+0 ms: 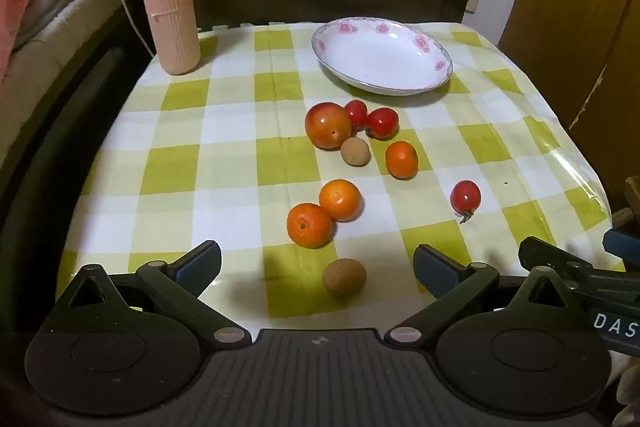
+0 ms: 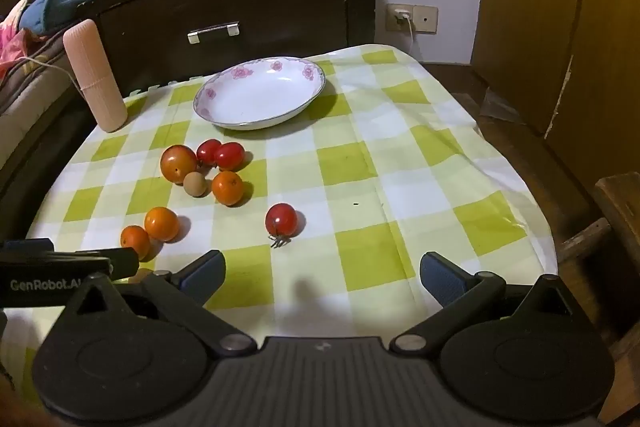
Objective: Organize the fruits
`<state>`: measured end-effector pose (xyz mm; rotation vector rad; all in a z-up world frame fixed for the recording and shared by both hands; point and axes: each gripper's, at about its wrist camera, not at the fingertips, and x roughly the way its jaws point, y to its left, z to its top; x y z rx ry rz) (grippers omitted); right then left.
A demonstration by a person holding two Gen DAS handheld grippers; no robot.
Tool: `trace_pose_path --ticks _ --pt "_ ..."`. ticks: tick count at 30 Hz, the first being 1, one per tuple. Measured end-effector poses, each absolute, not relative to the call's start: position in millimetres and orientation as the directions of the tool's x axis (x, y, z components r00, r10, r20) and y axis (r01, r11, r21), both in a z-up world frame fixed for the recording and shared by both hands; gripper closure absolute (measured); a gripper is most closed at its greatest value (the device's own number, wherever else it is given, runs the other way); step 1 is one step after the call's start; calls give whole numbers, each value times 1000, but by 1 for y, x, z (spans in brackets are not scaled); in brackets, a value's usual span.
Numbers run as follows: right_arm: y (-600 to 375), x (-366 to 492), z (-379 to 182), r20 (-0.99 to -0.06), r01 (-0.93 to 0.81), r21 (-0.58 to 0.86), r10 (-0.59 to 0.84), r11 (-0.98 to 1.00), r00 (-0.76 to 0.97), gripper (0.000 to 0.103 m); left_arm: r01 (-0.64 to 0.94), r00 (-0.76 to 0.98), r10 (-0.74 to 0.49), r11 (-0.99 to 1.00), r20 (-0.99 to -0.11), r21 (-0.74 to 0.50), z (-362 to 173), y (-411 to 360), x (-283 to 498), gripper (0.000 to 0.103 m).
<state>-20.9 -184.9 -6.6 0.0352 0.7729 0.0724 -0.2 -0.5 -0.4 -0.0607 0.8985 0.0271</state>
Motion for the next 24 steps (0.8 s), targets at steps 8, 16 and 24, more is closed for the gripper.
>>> trace_pose_path --ticks 8,16,24 --pt "-183 -21 -9 -703 -48 58 74 997 708 1 -47 608 -5 998 -794 -42 -7 1 -1 0" --pt "-182 -19 -13 -714 -57 55 80 997 696 1 -53 593 -9 997 -805 -50 -11 0 -1 0" --pt "-180 -20 -14 -719 -62 47 76 997 691 1 -52 580 -6 998 -815 -44 -12 0 -1 0"
